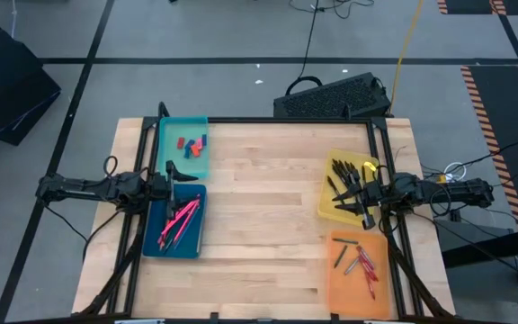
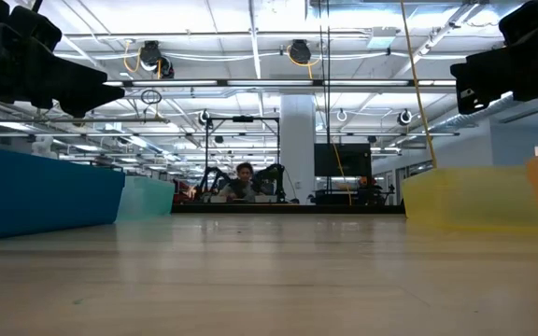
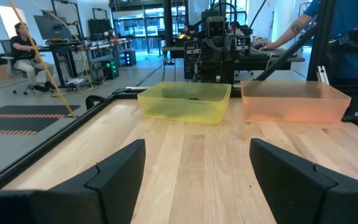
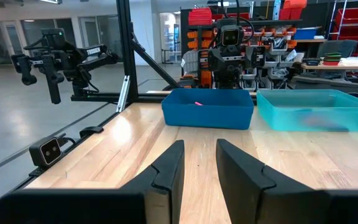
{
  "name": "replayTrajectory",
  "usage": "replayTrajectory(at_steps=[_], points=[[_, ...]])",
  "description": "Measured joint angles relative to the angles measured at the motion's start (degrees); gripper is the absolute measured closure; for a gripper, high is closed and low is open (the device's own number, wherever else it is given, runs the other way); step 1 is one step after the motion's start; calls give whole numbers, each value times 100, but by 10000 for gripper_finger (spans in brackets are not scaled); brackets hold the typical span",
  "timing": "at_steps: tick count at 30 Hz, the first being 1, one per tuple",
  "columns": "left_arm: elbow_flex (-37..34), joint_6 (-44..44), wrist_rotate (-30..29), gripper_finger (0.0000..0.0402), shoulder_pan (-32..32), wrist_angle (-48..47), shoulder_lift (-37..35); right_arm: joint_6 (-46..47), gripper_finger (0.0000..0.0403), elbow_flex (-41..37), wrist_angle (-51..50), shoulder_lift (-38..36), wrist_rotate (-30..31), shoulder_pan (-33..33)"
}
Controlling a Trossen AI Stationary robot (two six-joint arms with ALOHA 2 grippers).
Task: Sort crayons/erasers/pens/pencils in bins
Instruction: Return to Home Position
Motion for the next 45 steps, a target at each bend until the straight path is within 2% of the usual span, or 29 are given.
replayTrajectory(at_steps=[45], points=[[4, 0, 0, 112, -2, 0, 0, 1, 318, 0, 0, -2, 0, 2]])
